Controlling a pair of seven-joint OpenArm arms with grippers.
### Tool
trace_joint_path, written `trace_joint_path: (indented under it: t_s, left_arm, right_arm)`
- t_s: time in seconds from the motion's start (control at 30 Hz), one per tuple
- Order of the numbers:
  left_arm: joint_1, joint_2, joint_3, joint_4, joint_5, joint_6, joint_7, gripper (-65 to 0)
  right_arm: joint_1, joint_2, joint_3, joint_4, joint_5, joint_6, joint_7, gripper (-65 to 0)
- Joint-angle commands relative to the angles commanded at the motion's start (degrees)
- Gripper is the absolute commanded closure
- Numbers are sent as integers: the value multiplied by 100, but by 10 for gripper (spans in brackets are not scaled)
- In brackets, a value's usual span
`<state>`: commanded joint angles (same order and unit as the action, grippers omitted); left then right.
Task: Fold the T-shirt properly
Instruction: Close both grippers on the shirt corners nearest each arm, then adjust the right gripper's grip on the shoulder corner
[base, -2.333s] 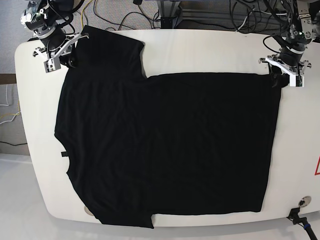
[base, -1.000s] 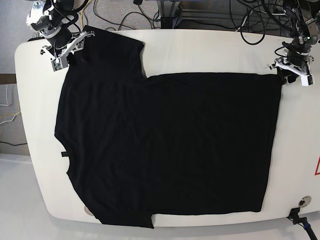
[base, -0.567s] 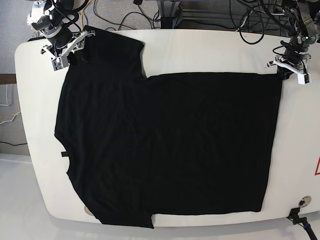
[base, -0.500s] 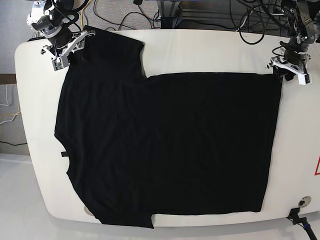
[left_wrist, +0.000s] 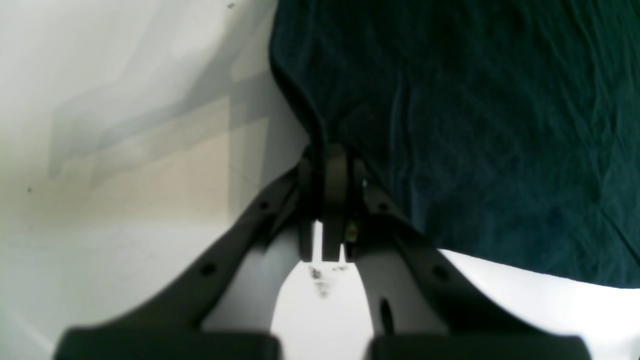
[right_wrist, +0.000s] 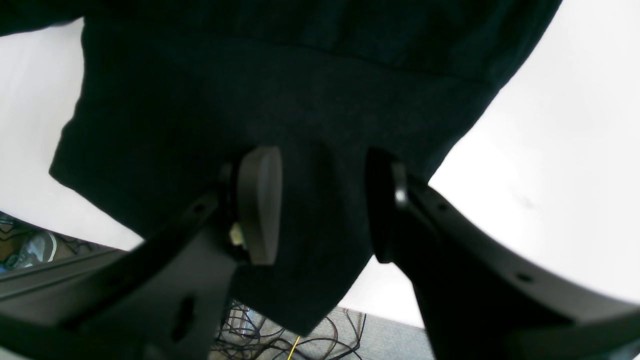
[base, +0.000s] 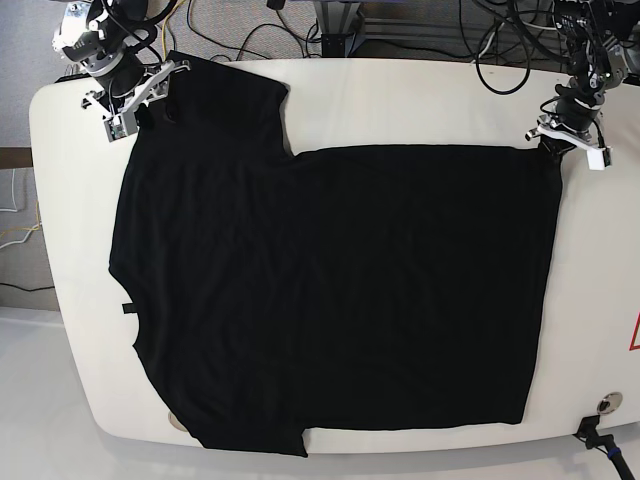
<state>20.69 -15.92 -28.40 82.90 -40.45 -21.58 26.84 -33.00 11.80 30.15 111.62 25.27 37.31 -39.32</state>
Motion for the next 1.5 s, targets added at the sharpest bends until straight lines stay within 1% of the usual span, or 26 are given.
trace_joint_path:
  t_s: [0.1, 0.27, 0.37, 0.4, 0.67, 1.33, 1.37, 1.4, 1.5]
  left_arm:
    - [21, -16, 11, 28, 59, -10, 83, 0]
    - [67, -34, -2, 209, 113, -18, 88, 0]
    - [101, -33, -21, 387, 148, -2, 85, 0]
    - [46, 25, 54, -29, 212, -1, 354, 0]
    - [24, 32, 85, -33, 357, -13, 353, 0]
    - [28, 34, 110, 58, 331, 0, 308, 0]
    - [40, 34, 135, 48, 309, 13, 314, 0]
    - [-3, 57, 126, 31, 319, -68, 446, 0]
    - [-18, 76, 117, 11, 309, -76, 507, 0]
  right_arm:
    - [2, 10, -8, 12, -58, 14, 1, -269]
    - [5, -29, 1, 23, -203, 22, 34, -271]
    - [20, -77, 22, 61, -289, -31, 45, -275]
    - [26, -13, -15, 1, -213, -6, 27, -275]
    - [4, -8, 11, -158, -221, 4, 122, -274]
    - [15, 16, 37, -407, -213, -14, 217, -273]
    - [24, 25, 39, -418, -220, -6, 200, -273]
    - [23, 11, -7, -422, -263, 99, 123, -268]
    - [39, 15, -7, -432, -282, 125, -22, -264]
